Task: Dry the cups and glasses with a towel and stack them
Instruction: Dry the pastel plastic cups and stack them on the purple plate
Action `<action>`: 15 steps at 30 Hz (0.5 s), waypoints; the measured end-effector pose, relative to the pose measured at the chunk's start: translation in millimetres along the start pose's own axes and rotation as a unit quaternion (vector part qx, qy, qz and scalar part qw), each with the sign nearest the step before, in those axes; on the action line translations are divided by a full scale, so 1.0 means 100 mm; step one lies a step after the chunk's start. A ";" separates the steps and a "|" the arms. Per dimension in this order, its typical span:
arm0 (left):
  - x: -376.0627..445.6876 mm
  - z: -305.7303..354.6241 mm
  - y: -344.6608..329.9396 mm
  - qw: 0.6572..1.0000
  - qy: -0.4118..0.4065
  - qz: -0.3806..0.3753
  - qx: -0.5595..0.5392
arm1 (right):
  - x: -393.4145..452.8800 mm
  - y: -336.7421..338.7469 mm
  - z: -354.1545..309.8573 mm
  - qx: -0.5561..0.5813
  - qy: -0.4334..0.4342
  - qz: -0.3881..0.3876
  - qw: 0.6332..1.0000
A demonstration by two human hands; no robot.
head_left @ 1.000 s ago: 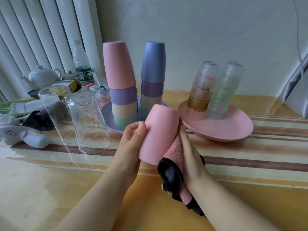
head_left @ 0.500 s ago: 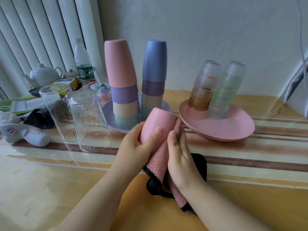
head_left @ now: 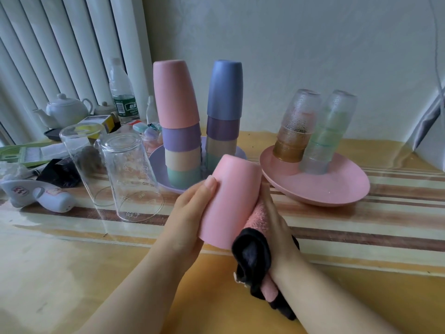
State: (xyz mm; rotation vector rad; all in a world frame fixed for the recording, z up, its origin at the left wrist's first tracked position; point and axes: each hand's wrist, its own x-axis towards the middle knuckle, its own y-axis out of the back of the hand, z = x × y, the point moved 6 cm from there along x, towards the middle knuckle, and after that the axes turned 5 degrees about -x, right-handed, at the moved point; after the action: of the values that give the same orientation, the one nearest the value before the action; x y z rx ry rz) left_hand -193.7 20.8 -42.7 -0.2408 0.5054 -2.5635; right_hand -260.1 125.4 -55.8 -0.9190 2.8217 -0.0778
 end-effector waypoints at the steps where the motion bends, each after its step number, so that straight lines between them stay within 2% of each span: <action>1: 0.02 0.02 0.06 0.998 -0.033 0.044 0.016 | -0.01 0.01 -0.04 -0.015 0.014 0.008 1.000; 3: 0.04 0.08 0.19 0.983 -0.109 0.135 0.063 | -0.02 0.03 -0.12 -0.042 0.050 0.019 0.998; 5: 0.04 0.13 0.23 0.963 -0.164 0.171 0.131 | 0.00 0.04 -0.13 -0.057 0.077 0.032 0.995; 8: 0.01 0.17 0.16 0.937 -0.193 0.165 0.240 | 0.02 0.07 -0.12 -0.056 0.096 0.048 0.993; 10: 0.00 0.16 0.11 0.930 -0.192 0.147 0.276 | 0.03 0.10 -0.13 -0.051 0.106 0.061 0.991; 13: -0.02 0.14 0.01 0.929 -0.163 0.094 0.320 | 0.03 0.12 -0.13 -0.057 0.122 0.061 0.989; 15: -0.01 0.08 -0.05 0.929 -0.114 0.051 0.347 | 0.02 0.07 -0.14 -0.072 0.139 0.046 0.987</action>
State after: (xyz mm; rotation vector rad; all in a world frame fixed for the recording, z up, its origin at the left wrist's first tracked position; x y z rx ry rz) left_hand -193.3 23.1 -33.4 -0.2390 -0.4680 -2.3950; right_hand -268.1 130.4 -43.2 -0.8640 3.1610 0.0104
